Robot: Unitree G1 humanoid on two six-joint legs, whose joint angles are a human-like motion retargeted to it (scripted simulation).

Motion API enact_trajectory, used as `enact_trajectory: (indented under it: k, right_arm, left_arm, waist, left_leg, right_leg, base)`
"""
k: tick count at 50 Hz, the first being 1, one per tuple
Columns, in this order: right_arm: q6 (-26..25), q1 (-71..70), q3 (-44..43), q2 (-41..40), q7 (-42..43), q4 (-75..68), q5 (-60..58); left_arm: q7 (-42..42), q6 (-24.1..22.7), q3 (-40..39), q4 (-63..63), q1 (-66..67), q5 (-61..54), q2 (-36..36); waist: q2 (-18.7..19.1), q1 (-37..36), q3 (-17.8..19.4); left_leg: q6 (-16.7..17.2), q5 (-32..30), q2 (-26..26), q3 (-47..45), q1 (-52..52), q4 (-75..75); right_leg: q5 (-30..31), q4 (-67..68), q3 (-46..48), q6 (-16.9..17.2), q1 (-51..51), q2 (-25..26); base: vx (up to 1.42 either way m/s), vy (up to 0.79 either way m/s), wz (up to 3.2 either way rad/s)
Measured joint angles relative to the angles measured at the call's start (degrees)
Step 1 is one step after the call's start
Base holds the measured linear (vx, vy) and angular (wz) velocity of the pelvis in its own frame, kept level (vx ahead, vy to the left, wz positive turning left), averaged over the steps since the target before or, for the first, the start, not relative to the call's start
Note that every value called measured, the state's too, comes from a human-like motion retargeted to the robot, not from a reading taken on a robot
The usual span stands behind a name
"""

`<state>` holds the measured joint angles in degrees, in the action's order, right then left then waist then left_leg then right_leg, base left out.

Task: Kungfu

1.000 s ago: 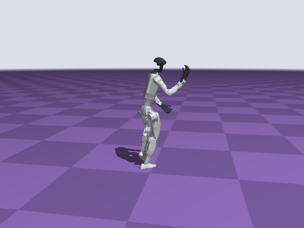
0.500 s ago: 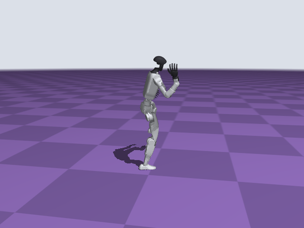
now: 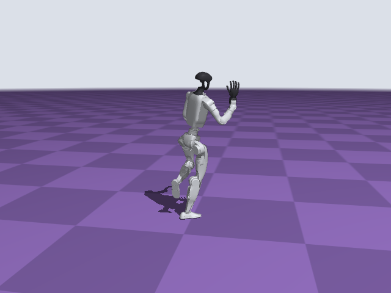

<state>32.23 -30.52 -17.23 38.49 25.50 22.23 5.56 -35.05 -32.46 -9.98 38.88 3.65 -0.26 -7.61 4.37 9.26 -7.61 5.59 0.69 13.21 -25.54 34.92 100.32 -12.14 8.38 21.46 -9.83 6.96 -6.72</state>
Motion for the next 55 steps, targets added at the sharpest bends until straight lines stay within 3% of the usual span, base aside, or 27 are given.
enact_trajectory:
  k: [3, 8, 13, 18, 22, 23, 25, 27, 28, 30, 32, 34, 35, 37, 40, 43, 45, 47, 50, 52, 53, 55]
  right_arm:
    - [0.67, -1.0, 6.09, -3.98, -4.87, -7.64, 4.03]
    - [0.17, -3.78, 13.33, -11.23, -13.8, -24.14, 14.26]
    - [-6.14, -8.03, 17.41, -17.22, -20.98, -40.28, 22.44]
    - [-8.21, -15.86, 20.53, -20.69, -24.91, -55.8, 19.81]
    - [-5.86, -23.99, 23.33, -23.26, -22.27, -67.39, 12.51]
    - [-5.17, -26.1, 24.04, -24.4, -21.49, -70.31, 10.21]
    - [-4.92, -28.17, 25.26, -25.87, -20.99, -73.73, 7.64]
    - [-5.68, -29.89, 24.5, -29.55, -18.93, -76.54, 4.75]
    - [-5.91, -30.62, 25.49, -31.26, -17.92, -77.09, 4.68]
    - [-4.85, -32.85, 26.42, -33.12, -17.25, -77.3, 4.96]
    - [-4.78, -34.37, 27.22, -32.92, -17.32, -75.72, 5.97]
    - [-4.65, -35.6, 27.79, -32.26, -17.02, -73.39, 5.72]
    - [-4.37, -36.28, 28.0, -31.48, -16.69, -72.13, 5.35]
    - [-4.51, -37.07, 28.21, -29.3, -15.04, -70.73, 4.52]
    - [-4.91, -36.72, 27.06, -27.29, -12.77, -69.81, 4.21]
    - [-5.96, -34.79, 26.54, -25.39, -13.48, -69.2, 5.25]
    - [-7.95, -31.67, 26.64, -24.44, -16.15, -69.09, 3.69]
    - [-11.54, -25.72, 24.87, -24.5, -19.73, -70.35, -4.03]
    - [-19.65, -14.21, 21.04, -26.15, -21.33, -74.9, -19.65]
    - [-22.86, -5.56, 20.42, -28.04, -20.02, -80.85, -25.96]
    - [-24.31, -1.42, 20.71, -28.85, -19.47, -85.37, -27.66]
    - [-29.87, 6.03, 20.63, -30.7, -19.04, -98.41, -31.32]
  left_arm:
    - [-0.53, -0.25, 0.77, -1.2, -1.57, 0.23, 1.32]
    - [-0.89, -1.93, 2.06, -2.52, -6.1, -1.22, 2.25]
    - [-0.17, -2.23, 2.44, -3.54, -13.97, -3.84, 0.8]
    - [1.53, 0.14, 1.3, -3.14, -24.66, -6.2, -2.63]
    - [1.43, 2.75, 0.13, 0.3, -35.2, -7.04, -5.31]
    - [1.33, 3.15, -0.83, 2.37, -38.25, -6.91, -5.84]
    - [1.01, 3.35, -2.18, 5.01, -41.96, -6.7, -6.95]
    - [2.49, 2.38, -5.34, 11.24, -46.76, -4.17, -9.07]
    - [2.52, 2.95, -6.38, 12.61, -47.73, -4.47, -9.71]
    - [2.41, 3.24, -7.19, 13.25, -50.28, -6.03, -11.27]
    - [1.99, 2.07, -5.52, 11.3, -51.46, -7.07, -14.09]
    - [1.17, 2.92, -3.99, 10.54, -53.14, -7.54, -16.64]
    - [0.98, 3.6, -3.59, 10.71, -54.44, -7.5, -17.46]
    - [1.95, 3.44, -2.65, 12.18, -57.44, -7.26, -17.12]
    - [3.51, 2.99, -0.15, 13.69, -60.24, -7.9, -15.23]
    - [2.7, 2.79, 2.2, 13.52, -60.29, -6.88, -13.2]
    - [2.75, 3.73, 2.6, 13.82, -58.52, -6.46, -10.78]
    - [6.2, 5.82, 1.09, 14.65, -54.78, -8.94, -5.71]
    - [19.14, 6.15, -1.45, 18.22, -47.7, -11.82, 1.89]
    - [26.12, 5.1, -0.1, 25.1, -41.97, -13.75, 6.4]
    - [28.29, 5.63, 1.33, 29.95, -39.41, -14.93, 8.85]
    - [35.01, 6.91, 5.6, 40.93, -35.29, -19.48, 13.62]
  waist:
    - [-0.52, -4.74, 0.91]
    - [-0.98, -13.45, 3.03]
    - [-1.32, -20.78, 4.42]
    - [-1.5, -25.35, 4.28]
    - [-1.15, -22.2, 1.78]
    - [-1.0, -21.13, 1.13]
    - [-2.73, -20.62, -1.07]
    - [-3.88, -21.46, -1.59]
    - [-6.24, -25.18, -0.52]
    - [-6.01, -25.05, 0.59]
    - [-3.82, -22.14, 0.68]
    - [-1.69, -19.46, 0.44]
    - [-0.69, -18.09, 0.5]
    - [1.67, -15.8, -0.53]
    - [4.01, -15.28, -2.71]
    - [3.91, -15.81, -2.39]
    - [3.4, -13.73, -2.19]
    - [1.65, -10.33, -1.67]
    - [-0.67, -7.28, 0.34]
    - [-1.79, -3.23, 3.67]
    - [-2.19, -0.73, 5.57]
    - [-2.78, 4.89, 9.35]
  left_leg:
    - [-4.26, 2.52, 4.48, 2.26, 0.58, -3.03]
    - [-5.56, 2.94, 10.53, 4.44, 4.48, -11.34]
    - [-4.35, -0.19, 11.77, 4.81, 7.91, -31.93]
    - [0.35, -11.33, 8.15, 2.29, 3.24, -68.12]
    - [-5.3, -5.12, 4.7, -9.76, -0.65, -78.12]
    - [-6.17, 0.65, 2.49, -8.79, -1.73, -78.29]
    - [-9.39, 6.58, 1.04, -16.7, -5.46, -78.61]
    - [-8.4, 8.87, -1.27, -6.05, -1.86, -74.66]
    - [-8.53, 8.05, -0.98, -9.19, -2.13, -74.99]
    - [-7.47, 9.74, -0.71, -9.81, -4.52, -75.37]
    - [-5.9, 11.39, -0.35, -7.71, -6.9, -76.36]
    - [-4.21, 10.62, 2.43, -2.27, -3.95, -75.09]
    - [-2.62, 9.45, 5.23, 1.15, -1.21, -73.77]
    - [-0.88, 9.65, 6.47, 7.18, 1.92, -72.49]
    - [-0.69, 11.5, 5.49, 12.6, 2.6, -71.68]
    - [-0.46, 14.14, 2.88, 16.19, 0.72, -69.32]
    - [-2.42, 16.25, -1.31, 17.69, -1.86, -68.38]
    - [-5.11, 17.4, -7.63, 18.38, -5.99, -69.44]
    - [-6.69, 17.5, -12.61, 18.82, -11.6, -71.96]
    - [-7.37, 16.43, -15.64, 19.5, -16.66, -75.19]
    - [-7.61, 15.81, -17.07, 20.25, -19.36, -76.89]
    - [-8.23, 14.53, -19.16, 21.72, -24.81, -80.43]
  right_leg:
    - [-0.89, 0.41, 2.15, 0.64, -1.6, 0.21]
    - [-1.77, -0.54, 5.86, 2.52, -5.53, 1.89]
    - [-2.69, -2.07, 8.54, 6.2, -10.1, 3.9]
    - [-2.97, -3.35, 10.43, 12.3, -15.43, 5.5]
    - [-2.49, -4.2, 19.33, 17.82, -19.46, 7.2]
    - [-1.99, -4.0, 20.64, 18.8, -20.21, 7.74]
    - [-0.16, -3.45, 22.5, 20.58, -21.21, 6.76]
    - [4.47, -1.89, 21.23, 21.49, -22.31, 5.96]
    - [7.67, 0.0, 16.46, 22.51, -22.26, 1.75]
    - [13.43, 3.69, 12.72, 22.21, -22.22, 0.72]
    - [17.44, 7.17, 6.67, 21.69, -21.19, 5.33]
    - [16.31, 11.07, -1.84, 24.83, -18.08, 14.93]
    - [15.69, 13.36, -4.05, 24.83, -15.9, 21.67]
    - [16.22, 17.87, 2.57, 24.83, -14.78, 23.86]
    - [17.36, 25.41, 5.74, 24.83, -14.63, 23.7]
    - [12.29, 32.52, 0.98, 24.83, -13.81, 24.37]
    - [8.31, 33.9, -2.8, 24.83, -13.1, 23.62]
    - [3.65, 32.54, -5.39, 24.2, -11.31, 19.42]
    - [-0.39, 25.12, -10.31, 17.55, -4.26, 13.68]
    - [0.9, 15.9, -14.07, 12.37, 0.81, 10.37]
    - [3.22, 11.21, -15.02, 9.34, 3.31, 8.57]
    - [15.74, 2.74, -16.92, 5.15, 8.26, 5.62]
  base:
    - [0.1, 0.46, 0.94]
    - [0.06, 0.41, 1.17]
    - [0.14, 0.26, 1.5]
    - [0.41, 0.26, 1.56]
    - [0.59, 0.27, 2.39]
    - [0.82, 0.28, 2.07]
    - [1.02, 0.26, 1.37]
    - [1.03, 0.24, -0.23]
    - [0.67, 0.19, -1.31]
    - [0.47, 0.2, -0.03]
    - [0.58, 0.14, 1.54]
    - [0.36, -0.43, 1.51]
    - [0.27, -0.66, 1.59]
    - [0.34, -0.28, 1.71]
    - [0.59, 0.16, 1.53]
    - [0.54, 0.13, 1.25]
    - [0.51, 0.24, 1.65]
    - [0.51, 0.21, 1.69]
    - [0.32, 0.01, 0.89]
    - [0.17, 0.02, 0.78]
    - [0.09, 0.04, 1.03]
    - [0.04, 0.04, 1.27]
